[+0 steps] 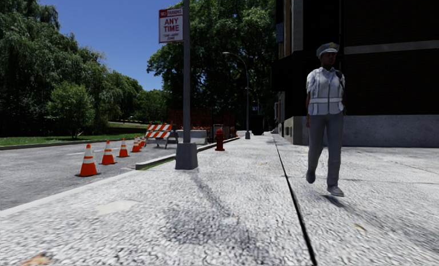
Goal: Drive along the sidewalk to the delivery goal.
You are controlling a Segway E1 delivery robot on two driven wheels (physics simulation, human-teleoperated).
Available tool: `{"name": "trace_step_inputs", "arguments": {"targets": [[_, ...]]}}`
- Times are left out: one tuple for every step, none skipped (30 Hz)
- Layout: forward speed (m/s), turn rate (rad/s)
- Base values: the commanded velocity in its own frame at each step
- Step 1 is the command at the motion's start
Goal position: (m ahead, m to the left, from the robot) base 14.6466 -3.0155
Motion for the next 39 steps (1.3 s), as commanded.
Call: {"name": "trace_step_inputs", "arguments": {"targets": [[2.0, -0.16], [2.0, -0.24], [2.0, -0.24], [2.0, -0.34], [2.0, -0.38], [2.0, -0.39], [2.0, -0.39], [2.0, -0.4], [2.0, -0.4], [2.0, -0.4], [2.0, -0.4], [2.0, -0.4], [2.0, -0.4], [2.0, -0.4], [2.0, -0.4], [2.0, -0.4], [2.0, -0.4], [2.0, -0.4], [2.0, -0.4], [2.0, -0.4], [2.0, -0.4], [2.0, -0.4], [2.0, -0.4], [2.0, -0.4], [2.0, -0.4], [2.0, -0.4], [2.0, -0.4], [2.0, -0.4], [2.0, -0.4], [2.0, -0.32], [2.0, -0.11], [2.0, -0.11], [2.0, -0.04], [2.0, -0.03], [2.0, -0.02], [2.0, -0.02], [2.0, -0.02], [2.0, -0.01], [2.0, 0.0]]}}
